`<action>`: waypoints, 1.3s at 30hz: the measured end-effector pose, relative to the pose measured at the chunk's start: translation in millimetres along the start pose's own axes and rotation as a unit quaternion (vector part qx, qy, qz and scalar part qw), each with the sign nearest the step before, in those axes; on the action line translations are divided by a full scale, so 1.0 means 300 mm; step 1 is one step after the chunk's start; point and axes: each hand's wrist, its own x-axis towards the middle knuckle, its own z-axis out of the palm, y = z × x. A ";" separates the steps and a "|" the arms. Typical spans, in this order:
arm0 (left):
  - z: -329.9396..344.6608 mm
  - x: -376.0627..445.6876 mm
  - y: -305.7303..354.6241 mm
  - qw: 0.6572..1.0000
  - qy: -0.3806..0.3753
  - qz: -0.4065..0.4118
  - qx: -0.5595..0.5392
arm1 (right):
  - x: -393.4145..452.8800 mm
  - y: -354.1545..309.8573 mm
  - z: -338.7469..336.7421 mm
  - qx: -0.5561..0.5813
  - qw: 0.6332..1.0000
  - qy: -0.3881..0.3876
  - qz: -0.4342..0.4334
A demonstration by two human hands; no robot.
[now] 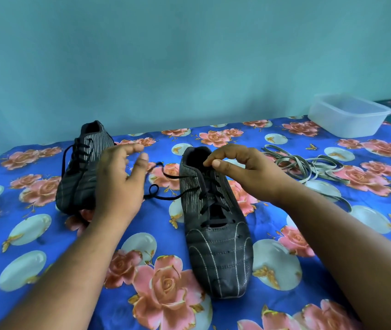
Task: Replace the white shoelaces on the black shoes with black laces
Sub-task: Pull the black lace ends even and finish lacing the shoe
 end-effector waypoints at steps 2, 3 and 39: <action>0.011 -0.024 0.041 0.995 -0.093 0.027 -0.031 | 0.000 0.005 -0.003 -0.064 0.996 0.008 -0.067; 0.017 -0.039 0.063 0.988 -0.141 0.042 -0.039 | -0.002 0.009 -0.003 -0.102 0.990 0.005 -0.095; 0.033 -0.084 0.141 0.942 -0.244 -0.148 -0.175 | -0.012 -0.024 -0.005 -0.093 0.994 -0.043 -0.040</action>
